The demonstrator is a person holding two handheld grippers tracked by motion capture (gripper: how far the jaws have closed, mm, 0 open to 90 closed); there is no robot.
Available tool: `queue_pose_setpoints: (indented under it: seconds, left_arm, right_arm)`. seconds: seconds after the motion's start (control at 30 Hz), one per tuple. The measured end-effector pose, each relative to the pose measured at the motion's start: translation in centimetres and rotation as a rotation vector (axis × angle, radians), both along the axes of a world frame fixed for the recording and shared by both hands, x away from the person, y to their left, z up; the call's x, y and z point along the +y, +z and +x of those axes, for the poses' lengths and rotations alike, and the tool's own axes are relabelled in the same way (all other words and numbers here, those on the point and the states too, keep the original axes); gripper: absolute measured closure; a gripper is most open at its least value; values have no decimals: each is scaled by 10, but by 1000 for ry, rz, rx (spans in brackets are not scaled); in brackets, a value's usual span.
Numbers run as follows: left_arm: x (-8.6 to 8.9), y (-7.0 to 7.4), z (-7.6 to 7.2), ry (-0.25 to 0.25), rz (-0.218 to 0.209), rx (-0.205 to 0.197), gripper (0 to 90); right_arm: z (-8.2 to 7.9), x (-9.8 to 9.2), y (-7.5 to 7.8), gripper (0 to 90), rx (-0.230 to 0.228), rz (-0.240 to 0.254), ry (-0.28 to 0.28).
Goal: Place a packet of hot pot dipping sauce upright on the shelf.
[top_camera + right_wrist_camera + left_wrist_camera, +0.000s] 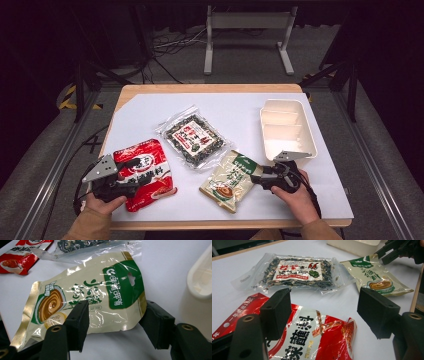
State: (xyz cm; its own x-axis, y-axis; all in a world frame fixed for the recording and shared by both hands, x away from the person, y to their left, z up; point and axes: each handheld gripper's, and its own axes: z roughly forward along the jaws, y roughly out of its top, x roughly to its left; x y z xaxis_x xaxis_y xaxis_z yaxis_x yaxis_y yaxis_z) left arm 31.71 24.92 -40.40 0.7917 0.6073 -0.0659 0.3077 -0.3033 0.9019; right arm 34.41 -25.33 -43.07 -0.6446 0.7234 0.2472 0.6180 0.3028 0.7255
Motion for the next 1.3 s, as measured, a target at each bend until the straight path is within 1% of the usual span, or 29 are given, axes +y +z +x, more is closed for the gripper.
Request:
queue_pose_setpoints:
  seconds: [0.07, 0.17, 0.2, 0.27, 0.37, 0.43, 0.57, 0.67, 0.73, 0.83, 0.93, 1.13, 1.17, 1.3]
  left_arm:
    - [0, 0, 0, -1, 1, 0, 280]
    - [-1, 0, 0, 0, -2, 6, 280]
    - [-1, -1, 0, -1, -1, 5, 281]
    - [-2, -1, 0, -2, 5, 4, 280]
    - [-2, -1, 0, -2, 4, 6, 280]
    - [-2, -1, 0, -2, 6, 6, 280]
    - [-3, -1, 0, -2, 6, 7, 280]
    - [-3, -1, 0, -2, 7, 6, 280]
    - [-3, -1, 0, -1, 7, 6, 280]
    - [-3, -1, 0, -2, 7, 6, 280]
    - [-2, -1, 0, 0, 7, 4, 280]
    - [-2, -1, 0, 1, 10, -1, 281]
    - [-2, -1, 0, 3, 8, 5, 281]
    - [-2, -1, 0, 5, 8, -1, 281]
  right_arm:
    - [0, 1, -1, 425, 13, -6, 3]
    - [0, 1, -1, 446, 16, 0, 6]
    - [1, 1, -1, 488, 16, 12, 8]
    - [1, 2, 0, 509, 22, 27, 6]
    - [2, 3, 0, 538, 24, 26, 3]
    - [5, 4, -2, 598, 30, 3, -19]
    - [10, 7, -4, 685, 30, -13, -47]
    - [13, 11, -5, 763, 26, -34, -60]
    - [16, 13, -5, 831, 32, -46, -66]
    - [19, 15, -5, 884, 46, -36, -64]
    - [19, 16, -4, 896, 42, -36, -57]
    - [17, 16, 1, 897, 17, -38, -51]
    - [17, 16, 1, 897, 12, -35, -51]
    - [14, 16, 5, 898, -17, -28, -39]
